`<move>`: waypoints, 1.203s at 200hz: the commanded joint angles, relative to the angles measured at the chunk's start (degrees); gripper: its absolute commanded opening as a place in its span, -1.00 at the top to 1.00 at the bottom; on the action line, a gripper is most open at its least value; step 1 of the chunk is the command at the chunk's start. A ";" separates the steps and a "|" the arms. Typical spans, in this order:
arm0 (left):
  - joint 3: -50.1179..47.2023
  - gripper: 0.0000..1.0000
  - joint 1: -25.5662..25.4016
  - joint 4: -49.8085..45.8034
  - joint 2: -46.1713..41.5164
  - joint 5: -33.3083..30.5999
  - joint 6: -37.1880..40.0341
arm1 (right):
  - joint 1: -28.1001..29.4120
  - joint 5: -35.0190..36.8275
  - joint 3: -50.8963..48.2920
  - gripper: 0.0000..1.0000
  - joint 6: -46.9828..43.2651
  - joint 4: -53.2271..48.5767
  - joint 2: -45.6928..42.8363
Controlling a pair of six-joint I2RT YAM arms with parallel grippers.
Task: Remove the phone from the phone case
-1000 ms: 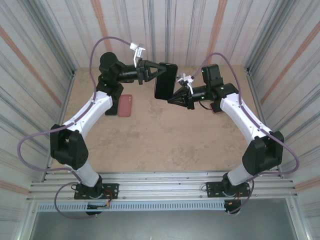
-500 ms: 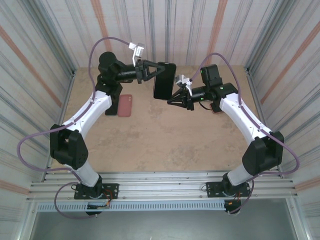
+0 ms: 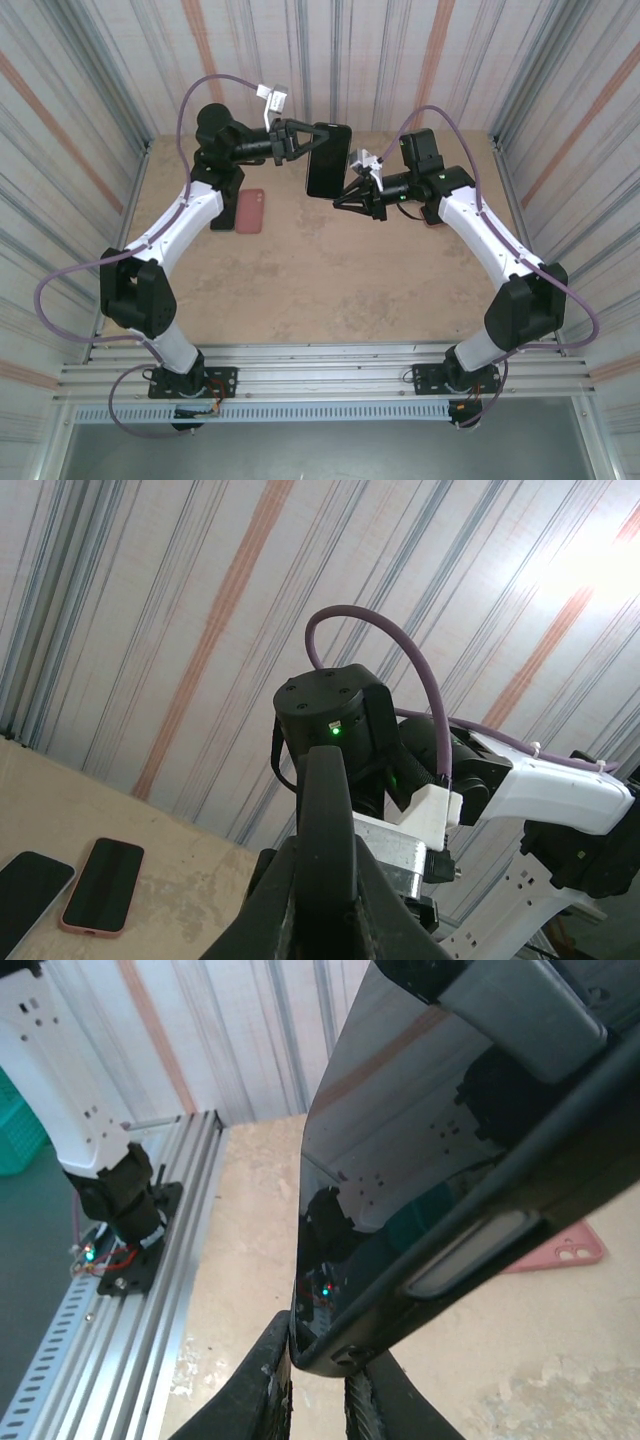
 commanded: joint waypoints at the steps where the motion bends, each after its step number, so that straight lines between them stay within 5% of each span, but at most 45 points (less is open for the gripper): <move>1: 1.65 1.00 0.03 2.48 -0.85 -0.19 -0.79 | -0.29 -2.70 -0.23 0.64 3.52 3.26 -1.08; 59: 2.01 1.00 -0.01 2.27 -0.76 -0.17 -1.59 | 0.04 -0.71 1.06 0.79 -0.17 -0.48 -0.70; 179: 1.45 1.00 -2.16 -0.02 -0.68 3.69 -8.05 | 2.04 23.21 -1.38 0.98 -3.52 11.07 -5.87; 240: 2.39 1.00 -2.48 0.49 0.37 1.77 -7.52 | 0.92 14.21 -2.84 0.95 9.15 20.47 -6.74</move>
